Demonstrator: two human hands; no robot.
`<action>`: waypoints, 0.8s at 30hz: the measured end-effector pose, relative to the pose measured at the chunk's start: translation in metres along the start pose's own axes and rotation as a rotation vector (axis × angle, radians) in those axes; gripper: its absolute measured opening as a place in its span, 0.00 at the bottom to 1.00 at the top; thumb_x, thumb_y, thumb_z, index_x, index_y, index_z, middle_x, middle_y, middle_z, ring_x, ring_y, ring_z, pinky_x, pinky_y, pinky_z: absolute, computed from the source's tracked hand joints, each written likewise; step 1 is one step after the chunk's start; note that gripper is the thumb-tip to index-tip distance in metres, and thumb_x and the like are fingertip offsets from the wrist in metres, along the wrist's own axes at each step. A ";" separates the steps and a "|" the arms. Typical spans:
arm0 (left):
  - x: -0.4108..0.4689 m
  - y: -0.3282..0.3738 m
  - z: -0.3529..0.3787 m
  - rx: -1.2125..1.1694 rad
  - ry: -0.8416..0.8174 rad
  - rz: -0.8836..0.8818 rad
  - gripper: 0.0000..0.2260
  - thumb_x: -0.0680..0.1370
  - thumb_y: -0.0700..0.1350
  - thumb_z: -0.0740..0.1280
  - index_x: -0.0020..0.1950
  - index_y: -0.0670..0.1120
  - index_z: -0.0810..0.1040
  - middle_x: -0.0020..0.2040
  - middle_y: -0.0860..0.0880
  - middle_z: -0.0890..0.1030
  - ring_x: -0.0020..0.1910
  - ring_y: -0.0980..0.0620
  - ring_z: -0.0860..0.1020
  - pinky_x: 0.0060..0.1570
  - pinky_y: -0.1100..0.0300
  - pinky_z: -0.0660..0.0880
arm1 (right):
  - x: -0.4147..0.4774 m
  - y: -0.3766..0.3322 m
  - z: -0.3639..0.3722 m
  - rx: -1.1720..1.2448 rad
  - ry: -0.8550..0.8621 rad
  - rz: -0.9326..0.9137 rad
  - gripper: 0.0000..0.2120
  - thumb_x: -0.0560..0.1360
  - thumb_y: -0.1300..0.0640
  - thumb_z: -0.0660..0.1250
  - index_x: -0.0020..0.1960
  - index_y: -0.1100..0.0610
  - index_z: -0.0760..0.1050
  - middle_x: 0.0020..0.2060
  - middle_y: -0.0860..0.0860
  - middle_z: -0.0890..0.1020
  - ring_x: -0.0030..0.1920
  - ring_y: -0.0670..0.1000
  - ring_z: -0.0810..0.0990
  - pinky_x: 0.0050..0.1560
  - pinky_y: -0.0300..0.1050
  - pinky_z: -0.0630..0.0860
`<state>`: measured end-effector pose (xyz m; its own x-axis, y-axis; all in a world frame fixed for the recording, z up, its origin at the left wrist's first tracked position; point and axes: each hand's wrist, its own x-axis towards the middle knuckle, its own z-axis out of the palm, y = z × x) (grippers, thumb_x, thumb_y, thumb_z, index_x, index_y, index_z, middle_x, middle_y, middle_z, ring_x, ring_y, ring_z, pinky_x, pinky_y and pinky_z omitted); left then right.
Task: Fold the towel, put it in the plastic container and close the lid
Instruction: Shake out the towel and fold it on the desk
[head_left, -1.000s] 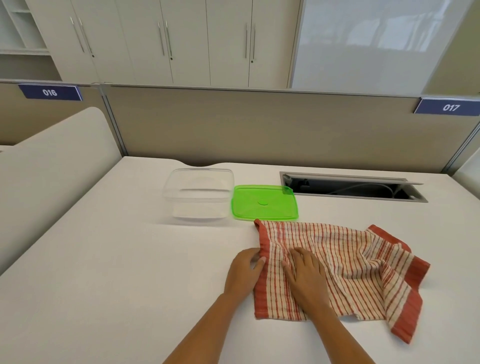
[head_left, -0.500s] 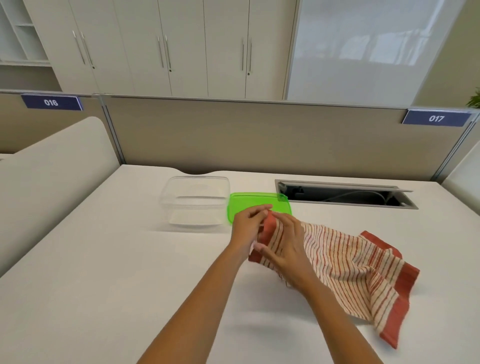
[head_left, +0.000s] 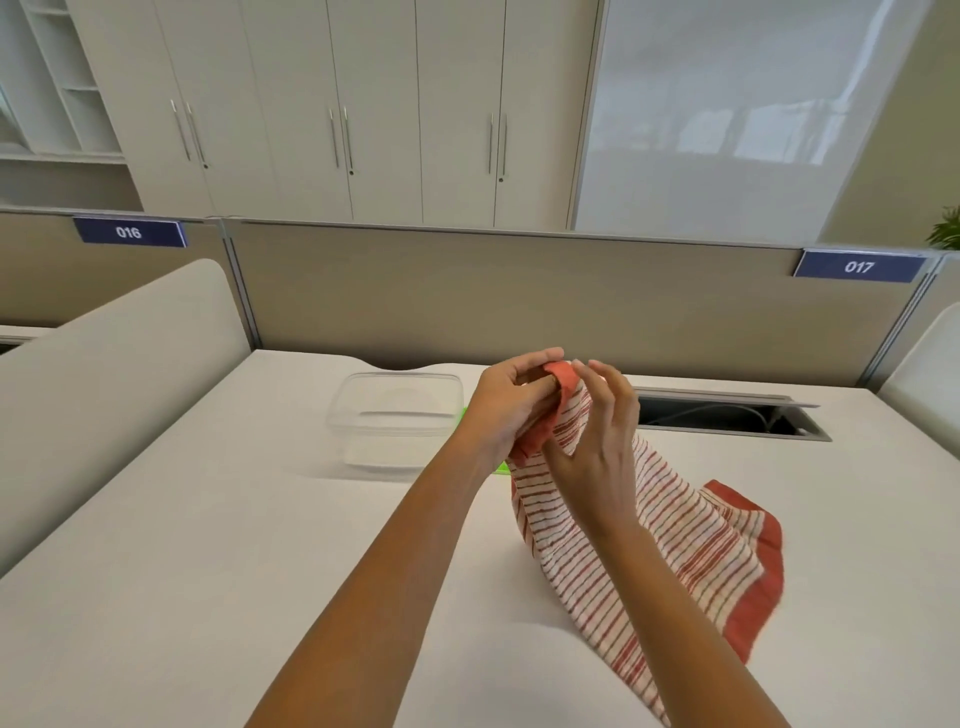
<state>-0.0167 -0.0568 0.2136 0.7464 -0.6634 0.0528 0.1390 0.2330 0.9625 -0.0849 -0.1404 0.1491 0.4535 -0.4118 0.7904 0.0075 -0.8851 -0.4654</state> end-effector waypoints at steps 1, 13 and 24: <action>0.000 0.002 0.000 0.036 0.017 0.014 0.12 0.73 0.38 0.69 0.56 0.47 0.81 0.51 0.43 0.84 0.46 0.51 0.83 0.50 0.59 0.81 | 0.003 -0.003 -0.002 -0.005 -0.040 -0.014 0.36 0.68 0.55 0.73 0.70 0.49 0.56 0.69 0.55 0.61 0.67 0.52 0.62 0.62 0.44 0.66; -0.001 0.026 0.000 0.477 0.389 0.388 0.02 0.70 0.44 0.73 0.41 0.48 0.85 0.33 0.60 0.81 0.33 0.64 0.79 0.31 0.79 0.72 | -0.001 -0.026 -0.015 0.018 -0.144 0.102 0.23 0.73 0.34 0.57 0.54 0.51 0.77 0.56 0.49 0.79 0.57 0.44 0.72 0.60 0.45 0.74; -0.003 0.034 -0.011 0.930 0.584 0.732 0.07 0.70 0.51 0.72 0.40 0.49 0.81 0.38 0.55 0.72 0.33 0.57 0.71 0.28 0.70 0.63 | 0.059 -0.039 -0.059 0.042 0.066 -0.065 0.08 0.73 0.65 0.67 0.49 0.62 0.83 0.50 0.57 0.84 0.50 0.49 0.80 0.54 0.44 0.79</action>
<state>-0.0076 -0.0391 0.2433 0.6593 -0.1366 0.7394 -0.7352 -0.3231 0.5958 -0.1107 -0.1427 0.2370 0.3909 -0.3688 0.8433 0.0728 -0.9009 -0.4278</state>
